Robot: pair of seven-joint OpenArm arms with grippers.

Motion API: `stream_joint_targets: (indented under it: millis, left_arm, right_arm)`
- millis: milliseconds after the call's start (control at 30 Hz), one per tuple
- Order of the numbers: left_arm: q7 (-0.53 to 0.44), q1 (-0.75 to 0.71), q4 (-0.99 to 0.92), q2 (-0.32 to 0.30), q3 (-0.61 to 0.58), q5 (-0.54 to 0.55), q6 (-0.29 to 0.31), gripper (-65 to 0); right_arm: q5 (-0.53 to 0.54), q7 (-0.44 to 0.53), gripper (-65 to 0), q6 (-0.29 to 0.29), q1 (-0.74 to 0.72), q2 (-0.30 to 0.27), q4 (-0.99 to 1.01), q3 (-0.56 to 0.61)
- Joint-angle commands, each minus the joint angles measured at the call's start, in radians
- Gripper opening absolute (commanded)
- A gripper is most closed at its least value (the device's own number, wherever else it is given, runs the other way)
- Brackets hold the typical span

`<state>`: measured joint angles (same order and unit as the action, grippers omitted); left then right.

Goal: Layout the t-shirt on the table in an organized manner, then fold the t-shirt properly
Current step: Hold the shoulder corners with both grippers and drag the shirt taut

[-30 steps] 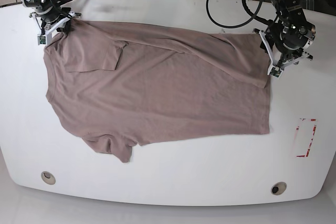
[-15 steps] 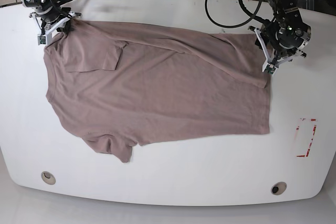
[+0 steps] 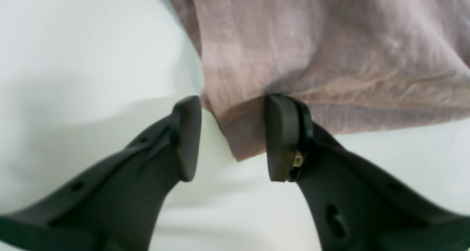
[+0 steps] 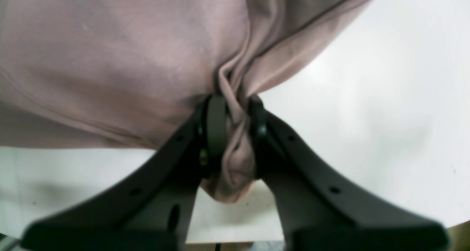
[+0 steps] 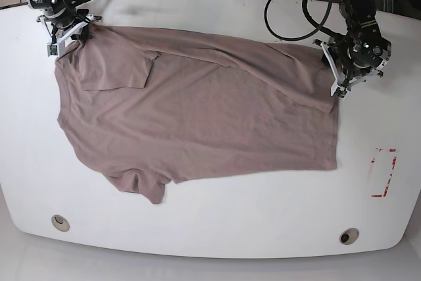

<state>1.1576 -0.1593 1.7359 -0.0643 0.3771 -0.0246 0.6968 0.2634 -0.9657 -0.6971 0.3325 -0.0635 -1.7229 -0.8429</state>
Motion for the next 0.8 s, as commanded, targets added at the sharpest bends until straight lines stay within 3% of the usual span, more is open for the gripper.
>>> stream_joint_targets:
  millis: [0, 133, 200, 767]
  left_arm:
    - [0.026, -0.009, -0.003, -0.002, 0.001, -0.018, 0.001, -41.8]
    - [0.026, -0.024, -0.006, -0.01, 0.004, -0.022, 0.001, -59.3]
    - [0.026, -0.036, -0.001, -0.025, 0.0, -0.018, 0.001, -64.6]
    - [0.026, -0.201, 0.129, -0.096, 0.007, -0.015, 0.001, -62.9]
  right_arm:
    - [-0.013, -0.02, -56.6, -0.001, 0.006, -0.008, -0.01, -0.003]
    - [-0.013, -0.02, -56.8, -0.001, 0.006, -0.009, -0.01, -0.003]
    - [-0.013, -0.02, -56.9, -0.001, 0.006, -0.009, -0.01, -0.003]
    - [-0.014, -0.046, -57.1, -0.001, 0.052, -0.031, -0.07, 0.006]
